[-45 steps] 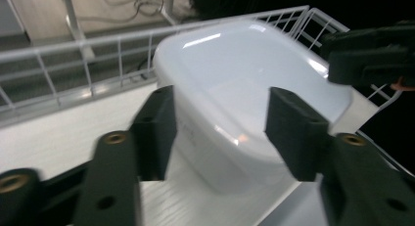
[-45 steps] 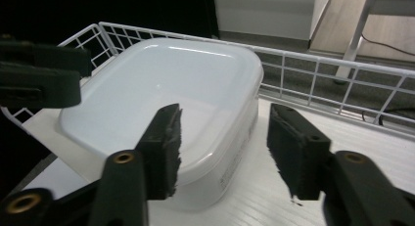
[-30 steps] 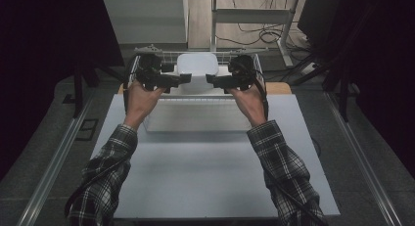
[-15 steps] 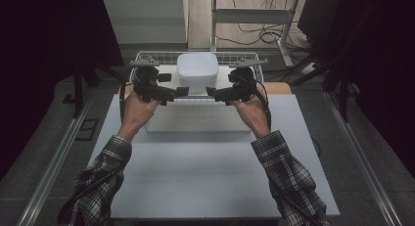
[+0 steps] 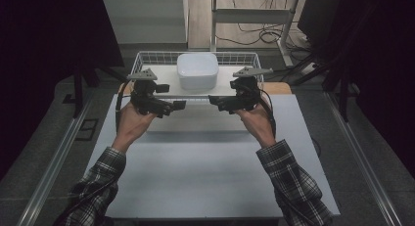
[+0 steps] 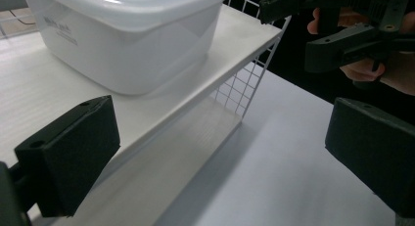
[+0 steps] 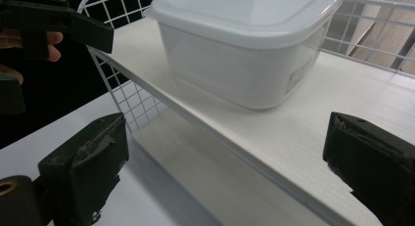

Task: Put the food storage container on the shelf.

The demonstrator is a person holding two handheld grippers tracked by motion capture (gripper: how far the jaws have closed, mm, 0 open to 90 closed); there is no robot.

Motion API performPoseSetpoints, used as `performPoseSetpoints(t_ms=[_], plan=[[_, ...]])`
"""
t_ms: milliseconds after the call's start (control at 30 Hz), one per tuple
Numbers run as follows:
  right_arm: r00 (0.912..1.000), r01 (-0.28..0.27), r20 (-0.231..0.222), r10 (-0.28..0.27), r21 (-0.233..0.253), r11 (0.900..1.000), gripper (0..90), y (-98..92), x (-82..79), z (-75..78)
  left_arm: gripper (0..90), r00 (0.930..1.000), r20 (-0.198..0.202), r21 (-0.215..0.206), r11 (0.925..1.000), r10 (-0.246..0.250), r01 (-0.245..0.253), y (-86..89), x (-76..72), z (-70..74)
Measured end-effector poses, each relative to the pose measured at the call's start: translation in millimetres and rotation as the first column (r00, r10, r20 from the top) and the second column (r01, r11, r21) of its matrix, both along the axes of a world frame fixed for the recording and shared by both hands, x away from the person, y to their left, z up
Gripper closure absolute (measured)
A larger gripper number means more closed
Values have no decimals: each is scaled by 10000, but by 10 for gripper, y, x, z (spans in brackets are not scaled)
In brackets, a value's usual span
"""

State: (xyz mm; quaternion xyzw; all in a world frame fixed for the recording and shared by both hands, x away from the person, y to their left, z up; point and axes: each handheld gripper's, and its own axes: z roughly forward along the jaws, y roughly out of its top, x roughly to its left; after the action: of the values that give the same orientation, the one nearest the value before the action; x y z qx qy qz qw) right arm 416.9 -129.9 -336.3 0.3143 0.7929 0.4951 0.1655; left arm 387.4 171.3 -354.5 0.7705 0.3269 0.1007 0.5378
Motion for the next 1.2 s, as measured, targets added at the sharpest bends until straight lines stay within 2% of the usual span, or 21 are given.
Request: performPoseSetpoints(t_ms=[467,833,1200], plan=[[9992,-382,128,382,-43,9993,22,-101,-265,-92,0,9991,295,-102,9995,-291,294,-29,-254,-162],[9972,-737,62,739,-234,9970,17,-126,-463,-261,0,9988,252,421,9982,-428,417,-89,-435,-420],[9951,-985,6,986,-425,9942,9,-103,-618,-513,0,9978,79,-174,9977,-653,654,-127,-593,-694]])
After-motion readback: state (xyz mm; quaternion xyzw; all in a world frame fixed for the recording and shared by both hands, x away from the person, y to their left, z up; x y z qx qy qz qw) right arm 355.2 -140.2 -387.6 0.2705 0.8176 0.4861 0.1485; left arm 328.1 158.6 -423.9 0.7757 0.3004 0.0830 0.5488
